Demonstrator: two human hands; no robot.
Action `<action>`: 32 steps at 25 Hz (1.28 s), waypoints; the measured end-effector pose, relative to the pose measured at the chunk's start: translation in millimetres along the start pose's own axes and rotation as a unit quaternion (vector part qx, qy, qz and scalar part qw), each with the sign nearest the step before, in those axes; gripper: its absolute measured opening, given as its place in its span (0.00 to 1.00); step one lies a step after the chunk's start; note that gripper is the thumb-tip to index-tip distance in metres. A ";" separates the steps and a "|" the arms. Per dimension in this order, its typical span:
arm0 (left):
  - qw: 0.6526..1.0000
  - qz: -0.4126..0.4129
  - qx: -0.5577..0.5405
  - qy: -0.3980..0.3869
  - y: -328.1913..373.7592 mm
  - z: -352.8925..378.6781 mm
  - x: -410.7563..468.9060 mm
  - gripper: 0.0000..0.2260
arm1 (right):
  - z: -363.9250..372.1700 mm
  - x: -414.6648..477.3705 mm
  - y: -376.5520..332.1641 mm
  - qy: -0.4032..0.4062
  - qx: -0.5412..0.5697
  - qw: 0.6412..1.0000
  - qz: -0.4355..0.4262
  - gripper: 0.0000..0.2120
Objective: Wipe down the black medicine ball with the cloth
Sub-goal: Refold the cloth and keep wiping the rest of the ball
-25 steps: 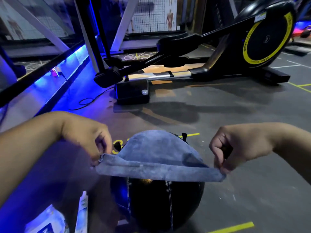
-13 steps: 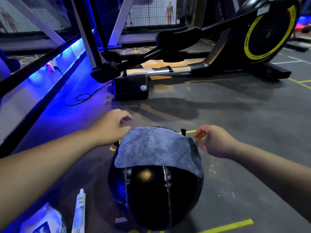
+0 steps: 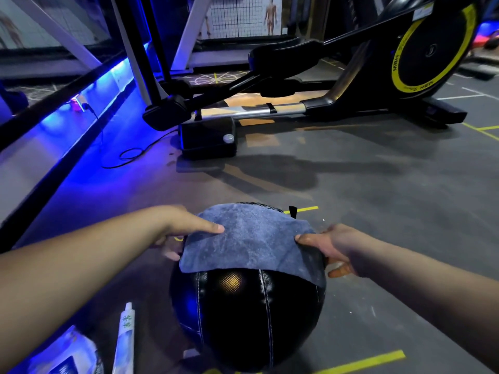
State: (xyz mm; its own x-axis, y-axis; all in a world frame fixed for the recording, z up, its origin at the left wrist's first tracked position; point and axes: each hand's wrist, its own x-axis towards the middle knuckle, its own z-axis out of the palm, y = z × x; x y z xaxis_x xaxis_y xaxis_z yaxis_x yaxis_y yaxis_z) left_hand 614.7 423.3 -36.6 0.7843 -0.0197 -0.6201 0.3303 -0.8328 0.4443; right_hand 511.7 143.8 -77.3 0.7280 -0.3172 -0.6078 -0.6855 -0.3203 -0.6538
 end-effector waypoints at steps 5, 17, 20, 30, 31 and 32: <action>0.995 -0.047 -0.072 -0.056 2.6 4.3 -10.7 0.13 | -11.8 -2.4 -4.1 -0.024 0.081 0.996 -0.008 0.10; 0.940 0.162 -0.295 -0.052 34.3 25.3 -37.4 0.10 | -12.0 -83.6 -105.4 -0.194 0.100 0.933 -0.287 0.11; 0.920 0.063 -0.378 -0.077 24.4 16.2 -27.2 0.21 | 4.2 -64.6 -85.2 -0.125 0.042 0.955 -0.267 0.08; 0.888 0.234 -0.368 -0.146 34.4 27.3 -50.2 0.16 | 30.5 -72.4 -57.6 -0.003 -0.090 0.928 -0.361 0.28; 0.871 0.247 -0.389 -0.169 38.0 27.5 -54.5 0.17 | 29.4 -74.6 -54.4 -0.008 -0.046 0.923 -0.382 0.29; 0.857 0.254 -0.400 -0.204 41.1 27.4 -58.6 0.18 | 26.1 -74.6 -51.8 -0.004 -0.011 0.912 -0.410 0.30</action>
State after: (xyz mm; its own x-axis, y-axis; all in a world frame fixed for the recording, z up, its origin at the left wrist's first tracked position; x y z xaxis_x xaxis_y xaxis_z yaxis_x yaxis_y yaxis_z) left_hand 568.0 375.1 0.3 0.7384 -0.5950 -0.3174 0.3826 -0.0180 0.9237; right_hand 493.2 207.3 -9.9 0.9960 0.0432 0.0782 0.0893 -0.4645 -0.8811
